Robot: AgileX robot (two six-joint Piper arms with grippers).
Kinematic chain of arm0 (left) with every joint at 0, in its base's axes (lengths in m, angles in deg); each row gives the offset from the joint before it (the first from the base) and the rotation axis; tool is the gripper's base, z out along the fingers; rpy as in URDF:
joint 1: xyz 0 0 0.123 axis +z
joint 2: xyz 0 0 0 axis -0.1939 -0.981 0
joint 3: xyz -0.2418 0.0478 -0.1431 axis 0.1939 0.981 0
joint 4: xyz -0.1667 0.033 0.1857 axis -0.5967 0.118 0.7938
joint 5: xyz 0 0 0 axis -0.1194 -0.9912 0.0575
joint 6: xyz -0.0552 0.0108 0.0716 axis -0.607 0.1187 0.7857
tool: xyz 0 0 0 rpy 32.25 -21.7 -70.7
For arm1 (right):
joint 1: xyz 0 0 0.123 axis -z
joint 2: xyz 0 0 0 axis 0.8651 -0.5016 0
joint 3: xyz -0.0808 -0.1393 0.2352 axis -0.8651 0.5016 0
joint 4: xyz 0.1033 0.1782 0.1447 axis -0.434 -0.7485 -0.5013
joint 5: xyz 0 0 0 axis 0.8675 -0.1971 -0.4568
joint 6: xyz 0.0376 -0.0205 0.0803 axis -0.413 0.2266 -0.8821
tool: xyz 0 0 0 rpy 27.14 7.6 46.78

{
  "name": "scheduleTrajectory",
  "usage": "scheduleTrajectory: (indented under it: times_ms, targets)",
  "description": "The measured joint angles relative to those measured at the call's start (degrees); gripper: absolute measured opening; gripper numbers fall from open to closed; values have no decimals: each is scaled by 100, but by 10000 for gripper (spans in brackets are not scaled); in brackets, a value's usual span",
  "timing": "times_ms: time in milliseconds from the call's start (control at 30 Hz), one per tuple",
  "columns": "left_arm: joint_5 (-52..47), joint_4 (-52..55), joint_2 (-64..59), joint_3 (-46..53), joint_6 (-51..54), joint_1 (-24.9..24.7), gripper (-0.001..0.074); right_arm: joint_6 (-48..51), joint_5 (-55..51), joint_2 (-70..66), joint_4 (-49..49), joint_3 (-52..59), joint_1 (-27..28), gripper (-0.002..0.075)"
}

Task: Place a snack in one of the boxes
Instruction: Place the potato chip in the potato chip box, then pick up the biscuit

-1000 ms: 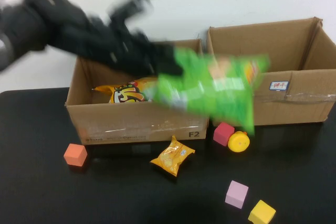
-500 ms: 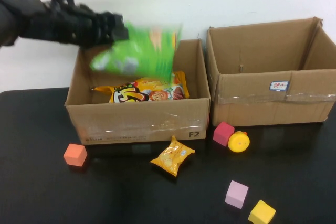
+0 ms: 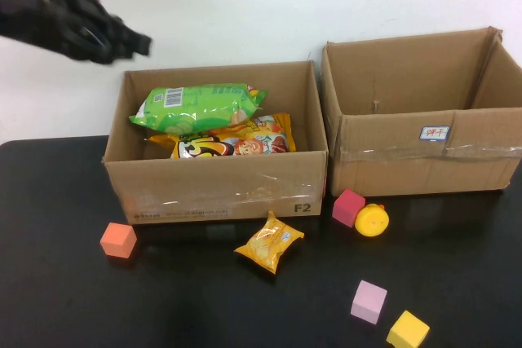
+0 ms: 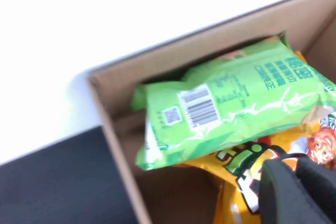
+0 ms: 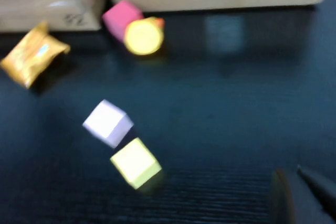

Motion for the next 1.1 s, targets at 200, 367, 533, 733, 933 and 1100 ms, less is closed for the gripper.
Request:
scheduleTrajectory:
  times_ms: [200,367,533,733,933,1100]
  targets:
    - [-106,213,1215,612,-65,0,11,608,240,-1331,-192,-494,-605,8]
    - [275,-112,2633,2155,-42,0,8,683,1024,-2544,-457,-683,-1244,67]
    - [572,-938,4031,4096,537,0,8,660,1693,-3714,-611,-1160,-2083,120]
    - [883,-1169,5573,5896,876,0,8,529,1555,-5262,-1348,-2323,-2857,204]
    - [933,-1050,6922,6959,973,0,8,368,1485,-6579,-2981,-3589,-2951,235]
    - [1207,-927,7844,7418,981,0,8,368,1485,-7443,-3403,-4347,-2954,330]
